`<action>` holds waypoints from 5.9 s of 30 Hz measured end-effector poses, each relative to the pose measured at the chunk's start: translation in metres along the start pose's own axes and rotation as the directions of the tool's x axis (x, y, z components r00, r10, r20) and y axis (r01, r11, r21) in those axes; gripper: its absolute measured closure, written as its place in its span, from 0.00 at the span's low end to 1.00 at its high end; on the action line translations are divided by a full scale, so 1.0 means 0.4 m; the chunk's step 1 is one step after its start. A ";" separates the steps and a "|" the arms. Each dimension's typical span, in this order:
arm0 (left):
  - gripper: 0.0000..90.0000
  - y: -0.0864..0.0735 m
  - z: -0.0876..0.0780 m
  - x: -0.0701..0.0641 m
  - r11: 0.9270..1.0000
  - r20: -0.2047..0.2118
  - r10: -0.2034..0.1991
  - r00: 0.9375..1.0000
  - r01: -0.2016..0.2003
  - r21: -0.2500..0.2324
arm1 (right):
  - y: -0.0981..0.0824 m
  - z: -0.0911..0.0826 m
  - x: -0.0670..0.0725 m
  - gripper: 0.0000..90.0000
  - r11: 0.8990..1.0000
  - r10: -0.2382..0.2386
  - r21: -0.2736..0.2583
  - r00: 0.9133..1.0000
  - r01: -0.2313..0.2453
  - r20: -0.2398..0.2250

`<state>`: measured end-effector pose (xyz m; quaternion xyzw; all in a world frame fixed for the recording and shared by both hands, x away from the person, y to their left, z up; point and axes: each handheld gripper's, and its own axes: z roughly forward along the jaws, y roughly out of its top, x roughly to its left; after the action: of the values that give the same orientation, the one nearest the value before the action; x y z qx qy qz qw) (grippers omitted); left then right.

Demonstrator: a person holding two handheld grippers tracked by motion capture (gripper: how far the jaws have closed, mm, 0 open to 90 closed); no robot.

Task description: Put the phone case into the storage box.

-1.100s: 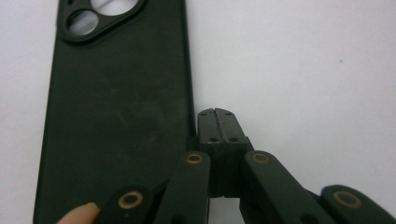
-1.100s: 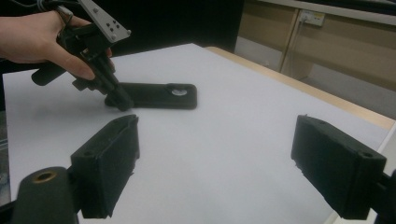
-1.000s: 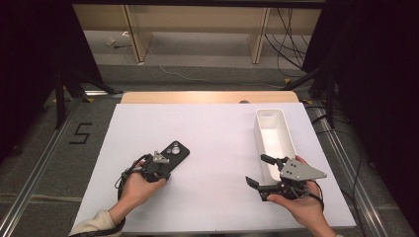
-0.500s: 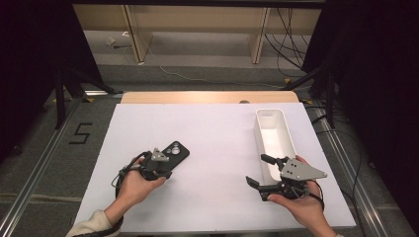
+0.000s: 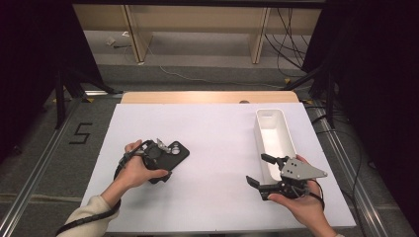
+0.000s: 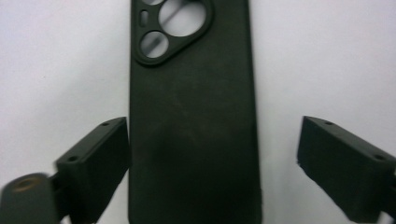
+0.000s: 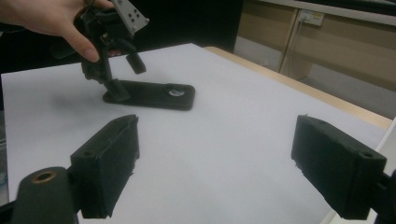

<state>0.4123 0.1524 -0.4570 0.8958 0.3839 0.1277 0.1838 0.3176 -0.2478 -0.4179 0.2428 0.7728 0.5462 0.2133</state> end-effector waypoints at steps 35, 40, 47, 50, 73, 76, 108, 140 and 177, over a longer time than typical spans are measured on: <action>0.09 0.036 0.055 0.034 0.996 0.024 0.008 1.000 -0.010 0.085 | -0.001 0.001 -0.001 0.18 1.000 0.001 0.000 1.000 -0.001 -0.003; 0.09 0.035 0.058 0.036 0.996 0.030 0.012 0.999 -0.014 0.093 | -0.001 0.002 0.000 0.18 1.000 0.001 0.002 1.000 -0.001 -0.004; 0.08 0.037 0.064 0.040 0.995 0.039 0.005 0.999 -0.009 0.102 | -0.002 0.003 0.000 0.18 1.000 0.001 0.003 1.000 -0.001 -0.005; 0.08 0.038 0.065 0.041 0.994 0.043 0.004 0.999 -0.009 0.105 | -0.002 0.003 0.000 0.18 1.000 0.002 0.002 1.000 -0.002 -0.006; 0.09 0.041 0.072 0.054 0.992 0.087 -0.027 0.996 0.016 0.128 | -0.003 0.005 0.002 0.18 1.000 -0.004 0.010 1.000 0.004 -0.011; 0.10 0.040 0.072 0.055 0.991 0.090 -0.041 0.995 0.029 0.127 | -0.003 0.005 0.002 0.18 1.000 -0.006 0.011 1.000 0.006 -0.011; 0.15 0.039 0.069 0.054 0.991 0.096 -0.047 0.994 0.035 0.126 | -0.003 0.007 0.005 0.18 1.000 -0.004 0.006 1.000 0.004 -0.014; 0.17 0.033 0.050 0.042 0.998 0.110 -0.067 0.992 0.064 0.030 | -0.003 0.006 0.004 0.18 1.000 -0.005 0.008 1.000 0.006 -0.016; 0.17 0.029 -0.045 0.005 0.887 0.115 -0.115 0.987 0.154 -0.435 | 0.016 0.006 0.003 0.18 1.000 -0.013 -0.022 1.000 0.013 0.020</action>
<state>0.4145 0.1506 -0.4358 0.8064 0.3978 0.1597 0.4073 0.3191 -0.2436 -0.4128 0.2408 0.7660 0.5509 0.2274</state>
